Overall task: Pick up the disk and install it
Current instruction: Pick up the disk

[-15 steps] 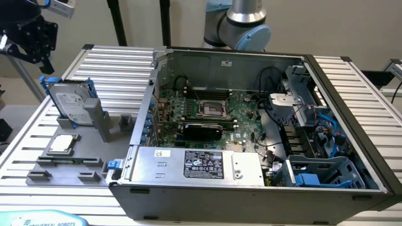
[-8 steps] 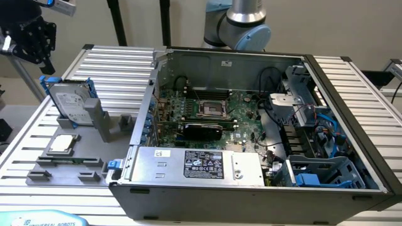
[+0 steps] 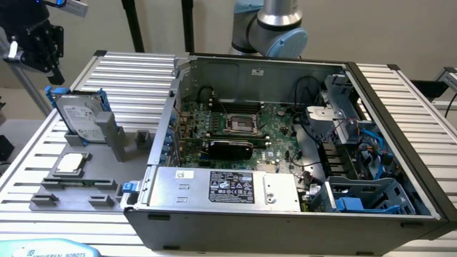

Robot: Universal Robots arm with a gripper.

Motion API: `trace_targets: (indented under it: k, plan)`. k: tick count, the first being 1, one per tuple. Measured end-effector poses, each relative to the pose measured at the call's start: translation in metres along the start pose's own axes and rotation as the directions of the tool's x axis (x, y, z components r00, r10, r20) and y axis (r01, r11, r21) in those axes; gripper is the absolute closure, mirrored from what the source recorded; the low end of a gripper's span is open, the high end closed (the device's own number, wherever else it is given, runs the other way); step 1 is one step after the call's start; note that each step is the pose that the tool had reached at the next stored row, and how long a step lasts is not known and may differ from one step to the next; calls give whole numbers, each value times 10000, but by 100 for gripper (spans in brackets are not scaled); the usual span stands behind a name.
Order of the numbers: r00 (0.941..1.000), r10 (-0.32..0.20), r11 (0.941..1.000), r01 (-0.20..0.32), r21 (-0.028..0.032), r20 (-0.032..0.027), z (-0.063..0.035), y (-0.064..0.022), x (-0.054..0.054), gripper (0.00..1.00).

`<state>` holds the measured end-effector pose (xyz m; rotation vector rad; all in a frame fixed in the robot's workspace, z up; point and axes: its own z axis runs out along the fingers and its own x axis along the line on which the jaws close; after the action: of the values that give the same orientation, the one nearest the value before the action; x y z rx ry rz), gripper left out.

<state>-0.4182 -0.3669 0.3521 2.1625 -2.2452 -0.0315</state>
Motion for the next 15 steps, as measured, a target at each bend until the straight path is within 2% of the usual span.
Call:
trace_targets:
  k: [6, 7, 8, 10, 11, 12, 14, 15]
  plan:
    - [9988, -488, 9988, 488, 0, -16, 6, 29, -22, 88]
    - [9985, -541, 9985, 541, 2, -17, 9, 40, -22, 82]
    - [9983, -589, 9983, 589, 2, -18, 12, 49, -21, 82]
    - [9978, -665, 9978, 665, 4, -20, 21, 58, -21, 70]
    - [9976, -691, 9976, 691, 7, -21, 27, 59, -21, 70]
    - [9975, -705, 9975, 705, 8, -22, 33, 59, -21, 58]
    - [9975, -712, 9975, 712, 13, -23, 55, 60, -21, 58]
    - [9975, -713, 9975, 713, 15, -21, 72, 59, -21, 52]
